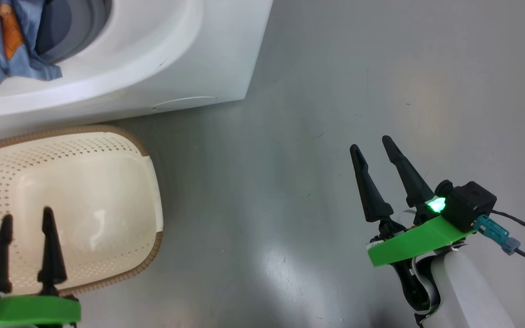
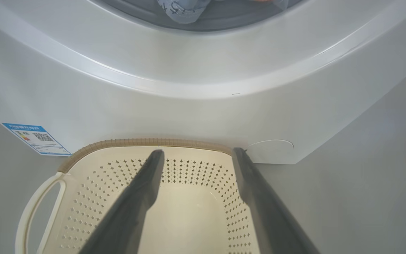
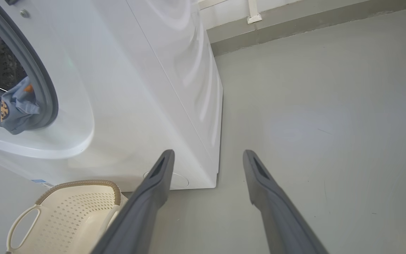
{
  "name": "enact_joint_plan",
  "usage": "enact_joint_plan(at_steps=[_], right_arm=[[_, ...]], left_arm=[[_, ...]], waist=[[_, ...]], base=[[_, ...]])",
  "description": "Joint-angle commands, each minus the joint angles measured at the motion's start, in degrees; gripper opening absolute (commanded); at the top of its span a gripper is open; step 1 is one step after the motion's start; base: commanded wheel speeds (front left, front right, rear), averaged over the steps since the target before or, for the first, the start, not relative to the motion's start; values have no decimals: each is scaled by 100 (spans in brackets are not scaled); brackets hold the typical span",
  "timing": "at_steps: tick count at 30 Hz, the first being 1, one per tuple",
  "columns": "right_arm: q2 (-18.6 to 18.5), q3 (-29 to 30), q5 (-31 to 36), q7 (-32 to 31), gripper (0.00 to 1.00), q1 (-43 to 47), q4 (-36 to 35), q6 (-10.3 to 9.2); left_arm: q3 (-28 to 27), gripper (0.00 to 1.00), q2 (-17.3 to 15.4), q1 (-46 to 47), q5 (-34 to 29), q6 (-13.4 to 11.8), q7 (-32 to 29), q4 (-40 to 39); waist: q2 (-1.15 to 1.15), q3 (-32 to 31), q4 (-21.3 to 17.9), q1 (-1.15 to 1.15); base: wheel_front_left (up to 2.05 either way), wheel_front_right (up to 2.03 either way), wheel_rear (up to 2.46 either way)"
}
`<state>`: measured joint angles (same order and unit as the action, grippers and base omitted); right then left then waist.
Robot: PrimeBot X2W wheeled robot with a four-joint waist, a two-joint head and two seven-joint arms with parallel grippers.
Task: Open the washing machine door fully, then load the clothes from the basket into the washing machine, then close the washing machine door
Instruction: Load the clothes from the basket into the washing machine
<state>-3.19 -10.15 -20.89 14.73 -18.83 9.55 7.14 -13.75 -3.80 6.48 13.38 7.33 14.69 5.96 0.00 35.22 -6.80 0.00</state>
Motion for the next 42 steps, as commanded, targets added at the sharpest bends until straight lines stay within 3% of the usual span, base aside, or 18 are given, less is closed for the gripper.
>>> enact_joint_plan(at_steps=[1, 11, 34, 42], right_arm=[[32, -125, 33, 27, 100, 106, -119, 35], [32, -122, 33, 27, 100, 103, -104, 35], [32, -154, 2, 27, 100, 152, -38, 35], [32, -207, -22, 27, 100, 148, -12, 35]], left_arm=[[-151, 100, -21, -234, -87, 13, 30, -142], [-63, 100, 45, -326, -90, 14, 30, -128], [233, 100, -280, 447, -66, 15, 30, -959], [458, 100, -723, 1314, 26, 15, 2, -987]], waist=[[0, 6, 10, 0], [0, 0, 33, 0], [0, -175, -6, 0], [0, -222, -73, 0]], base=[[0, 0, 0], [0, 0, 0], [0, 0, 0], [0, 0, 0]])
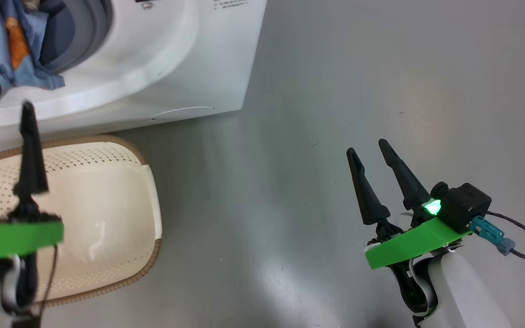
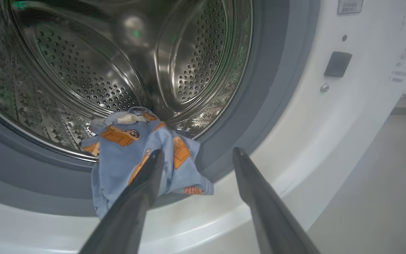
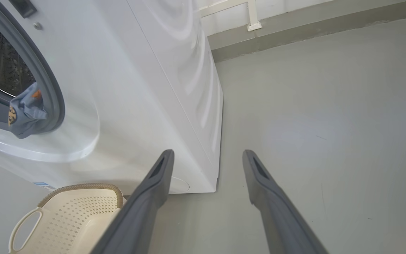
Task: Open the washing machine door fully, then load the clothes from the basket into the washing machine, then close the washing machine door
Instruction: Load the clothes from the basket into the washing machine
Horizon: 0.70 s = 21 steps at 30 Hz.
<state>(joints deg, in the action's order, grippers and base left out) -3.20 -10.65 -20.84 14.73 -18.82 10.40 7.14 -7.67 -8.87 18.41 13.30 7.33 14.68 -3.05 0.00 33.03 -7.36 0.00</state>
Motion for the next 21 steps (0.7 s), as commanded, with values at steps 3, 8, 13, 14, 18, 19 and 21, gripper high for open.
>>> enact_joint_plan(at_steps=[3, 8, 13, 14, 18, 19, 21], right_arm=[[33, -164, -58, 27, 100, 150, -96, 35], [33, -160, -100, 27, 100, 182, -104, 35], [33, -145, -134, 27, 100, 218, -102, 35], [33, -139, -138, 27, 100, 223, -103, 35], [33, -115, -138, 27, 100, 237, -119, 35], [33, -108, -136, 27, 100, 239, -120, 35], [33, -91, -136, 27, 100, 248, -120, 35]], left_arm=[[-104, 100, -341, 536, 131, 15, -216, 93], [-96, 100, -442, 1114, 277, -79, -814, 491], [-160, 100, -417, 1615, 449, -294, -1312, 883], [-145, 100, -420, 1693, 461, -325, -1427, 960], [-47, 100, -441, 2000, 517, -448, -2048, 1326], [-26, 100, -436, 2052, 548, -465, -2205, 1400], [23, 100, -449, 2228, 615, -489, -2531, 1604]], waist=[[0, -7, -63, 0], [0, -7, -120, 0], [0, -30, -138, 0], [0, -35, -136, 0], [0, -42, -119, 0], [0, -39, -109, 0], [0, -29, -79, 0]], base=[[0, 0, 0], [0, 0, 0], [0, 0, 0], [0, 0, 0], [0, 0, 0], [0, 0, 0], [0, 0, 0]])
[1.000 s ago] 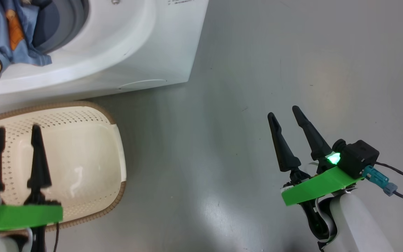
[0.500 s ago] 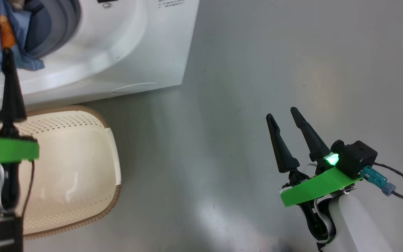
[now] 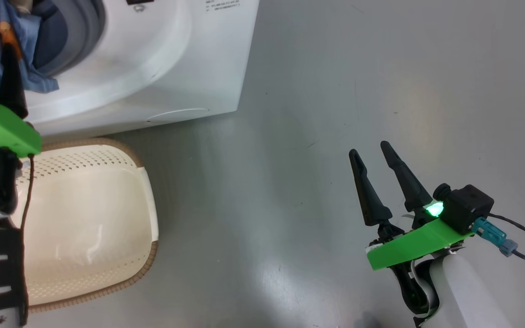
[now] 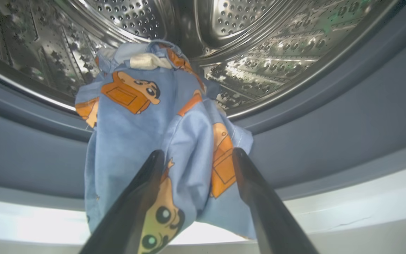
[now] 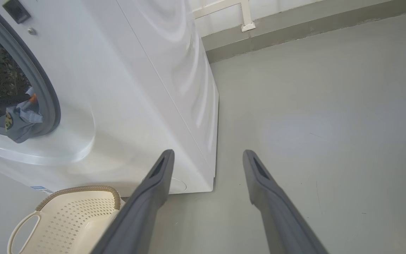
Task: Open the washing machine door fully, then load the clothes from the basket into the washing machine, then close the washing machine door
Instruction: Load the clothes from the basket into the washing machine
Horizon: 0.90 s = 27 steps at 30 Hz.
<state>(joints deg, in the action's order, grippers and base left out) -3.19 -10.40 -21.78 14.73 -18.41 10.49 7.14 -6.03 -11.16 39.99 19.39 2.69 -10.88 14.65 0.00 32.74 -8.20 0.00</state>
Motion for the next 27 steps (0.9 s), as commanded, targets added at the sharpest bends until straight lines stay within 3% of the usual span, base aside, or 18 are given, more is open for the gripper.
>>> enact_joint_plan(at_steps=[1, 11, 16, 18, 23, 27], right_arm=[[32, -113, -45, 27, 100, 211, -126, 35], [32, -129, -72, 27, 100, 238, -108, 35], [32, -152, -84, 27, 100, 207, -118, 35], [32, -165, -93, 27, 100, 193, -121, 35], [32, -146, -106, 27, 100, 178, -129, 35], [32, -135, -116, 27, 100, 151, -139, 35]], left_arm=[[-134, 100, -237, 116, 7, -55, -82, -80], [-133, 100, -256, 506, 219, -339, -1150, 644], [-144, 100, -314, 742, 287, -391, -1354, 919], [-112, 0, -344, 805, 305, -339, -1388, 1058], [-65, 0, -388, 971, 286, -212, -1023, 1249], [39, 0, -490, 1211, 33, -85, -49, 1165]], waist=[[0, 3, 11, 0], [0, 39, 20, 0], [0, 114, 5, 0], [0, 143, -5, 0], [0, 213, -15, 0], [0, 271, -17, 0]], base=[[0, 0, 0], [0, 0, 0], [0, 0, 0], [0, 0, 0], [0, 0, 0], [0, 0, 0]])
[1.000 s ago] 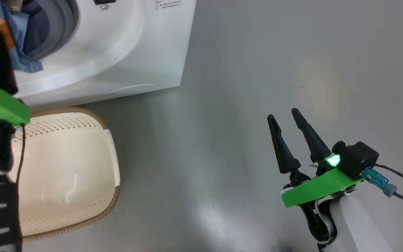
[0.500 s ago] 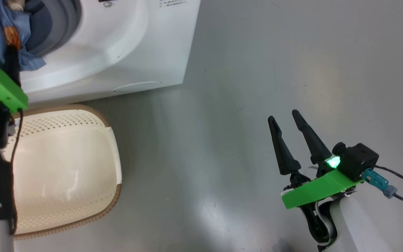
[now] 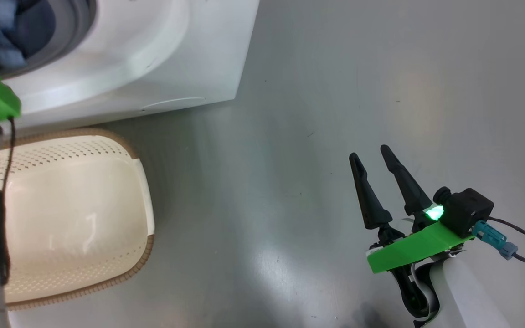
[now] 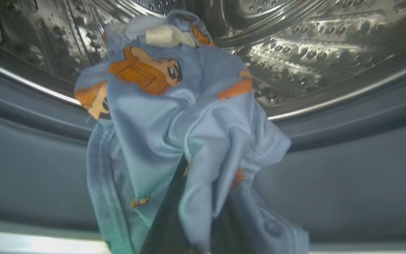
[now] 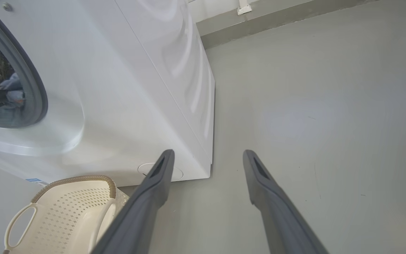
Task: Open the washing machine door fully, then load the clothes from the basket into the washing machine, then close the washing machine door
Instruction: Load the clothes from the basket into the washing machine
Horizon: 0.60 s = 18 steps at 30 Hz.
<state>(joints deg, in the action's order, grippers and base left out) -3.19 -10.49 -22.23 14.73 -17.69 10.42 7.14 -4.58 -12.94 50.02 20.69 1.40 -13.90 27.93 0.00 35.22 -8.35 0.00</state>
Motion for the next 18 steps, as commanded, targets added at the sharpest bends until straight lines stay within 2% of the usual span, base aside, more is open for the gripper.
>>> enact_joint_plan(at_steps=[1, 6, 9, 18], right_arm=[[32, -129, -80, 27, 100, 71, -136, 35], [32, -164, -100, 27, 100, 56, -151, 35], [32, -174, -110, 27, 100, 61, -167, 35], [32, -158, -125, 27, 100, 22, -240, 35]], left_arm=[[-79, 0, -330, 261, -146, 75, 463, -142], [-6, 0, -399, 500, -265, 182, 1156, -48], [82, 0, -546, 757, -367, 295, 1649, 105], [280, 0, -917, 1447, -359, 514, 2269, 593]], waist=[[0, 33, -4, 0], [0, 87, -20, 0], [0, 166, -58, 0], [0, 473, -165, 0]], base=[[0, 0, 0], [0, 0, 0], [0, 0, 0], [0, 0, 0]])
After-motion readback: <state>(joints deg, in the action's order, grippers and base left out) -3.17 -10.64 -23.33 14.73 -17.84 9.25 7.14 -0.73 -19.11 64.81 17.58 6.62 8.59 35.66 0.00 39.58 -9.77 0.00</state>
